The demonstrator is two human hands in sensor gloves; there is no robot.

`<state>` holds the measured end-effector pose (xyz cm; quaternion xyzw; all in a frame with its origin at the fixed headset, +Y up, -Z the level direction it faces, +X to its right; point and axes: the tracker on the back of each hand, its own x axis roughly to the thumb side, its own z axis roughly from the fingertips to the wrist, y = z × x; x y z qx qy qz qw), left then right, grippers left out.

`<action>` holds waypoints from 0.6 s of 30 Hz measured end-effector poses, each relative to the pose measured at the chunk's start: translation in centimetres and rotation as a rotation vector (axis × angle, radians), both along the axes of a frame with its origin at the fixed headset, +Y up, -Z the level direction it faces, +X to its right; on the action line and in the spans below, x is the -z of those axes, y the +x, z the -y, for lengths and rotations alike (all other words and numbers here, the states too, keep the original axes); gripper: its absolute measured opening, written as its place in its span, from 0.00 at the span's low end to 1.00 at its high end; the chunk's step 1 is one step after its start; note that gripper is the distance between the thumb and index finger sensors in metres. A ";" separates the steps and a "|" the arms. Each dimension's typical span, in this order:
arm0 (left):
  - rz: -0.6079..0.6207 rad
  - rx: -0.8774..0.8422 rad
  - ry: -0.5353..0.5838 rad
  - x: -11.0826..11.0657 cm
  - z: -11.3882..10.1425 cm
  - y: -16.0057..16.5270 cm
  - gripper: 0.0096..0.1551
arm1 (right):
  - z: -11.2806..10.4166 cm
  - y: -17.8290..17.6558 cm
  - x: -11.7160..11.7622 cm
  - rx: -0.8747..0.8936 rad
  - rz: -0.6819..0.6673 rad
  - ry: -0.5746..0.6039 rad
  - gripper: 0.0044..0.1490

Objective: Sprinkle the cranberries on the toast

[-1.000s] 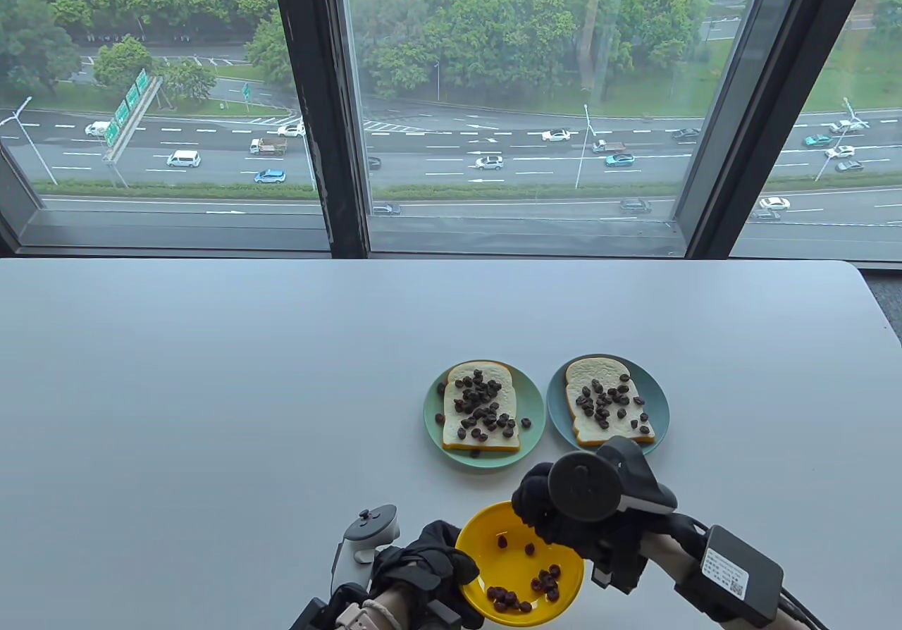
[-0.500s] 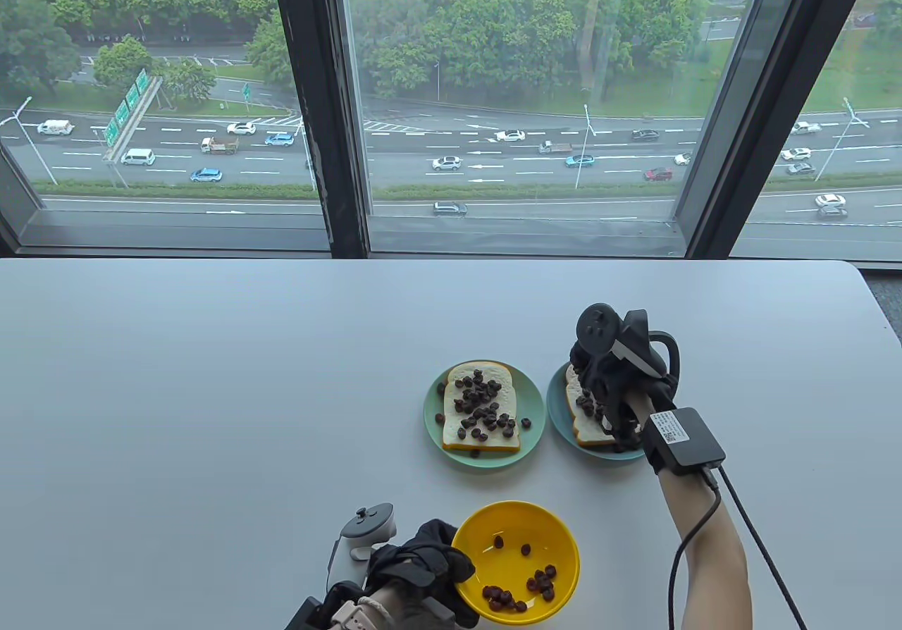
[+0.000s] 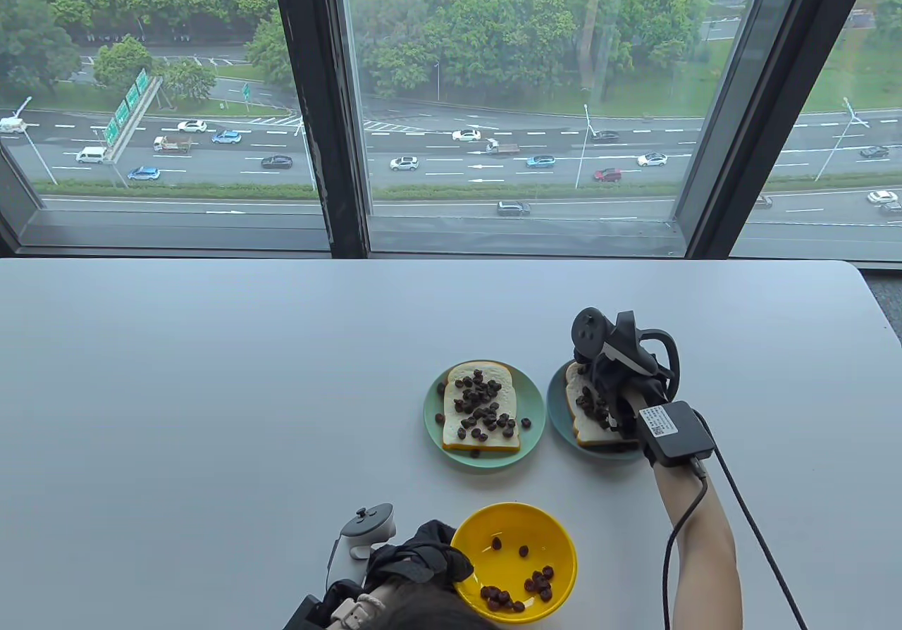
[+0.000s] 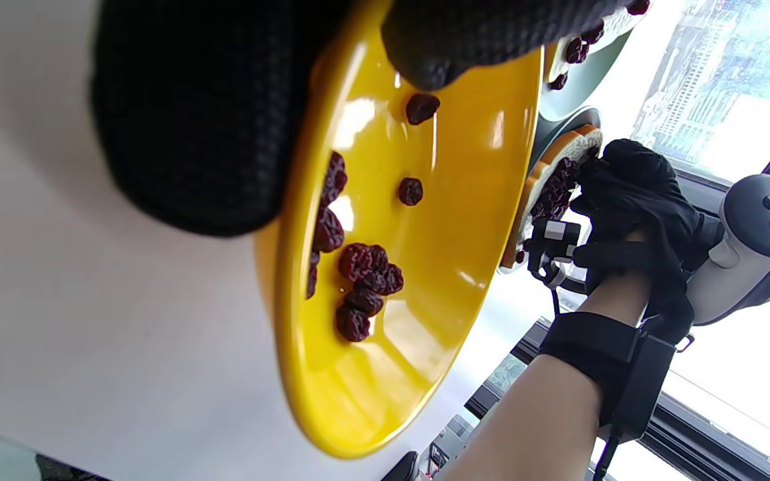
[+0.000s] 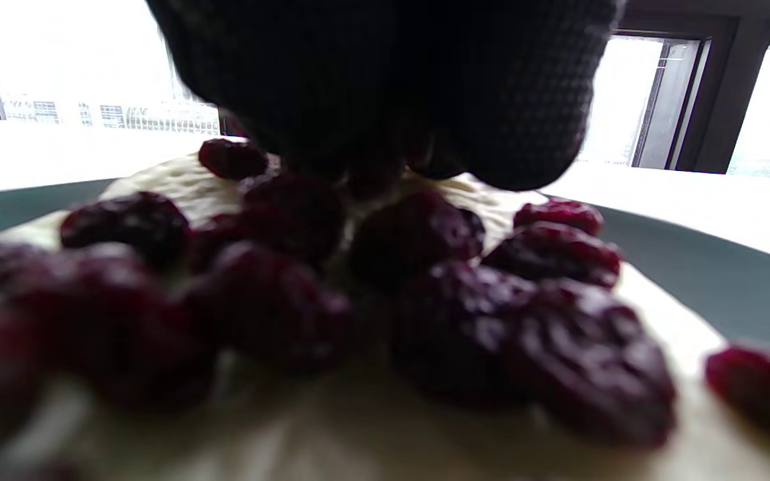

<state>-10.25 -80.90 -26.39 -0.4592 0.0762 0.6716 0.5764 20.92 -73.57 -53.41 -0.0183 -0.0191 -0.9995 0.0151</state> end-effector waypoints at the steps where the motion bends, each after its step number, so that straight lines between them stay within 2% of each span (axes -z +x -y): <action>1: 0.001 0.001 -0.001 0.0 0.0 0.0 0.32 | 0.0 0.3 -0.1 0.000 0.009 -0.005 0.28; 6: 0.002 0.003 0.003 0.0 0.1 0.0 0.32 | -0.2 1.2 -0.3 0.093 0.026 -0.021 0.29; 11: 0.004 0.007 0.002 0.0 0.0 0.1 0.32 | -0.5 2.2 -1.1 0.054 0.028 -0.014 0.30; 18: 0.006 0.015 0.014 0.1 0.0 0.1 0.32 | -2.3 2.6 -4.4 0.137 -0.025 0.055 0.35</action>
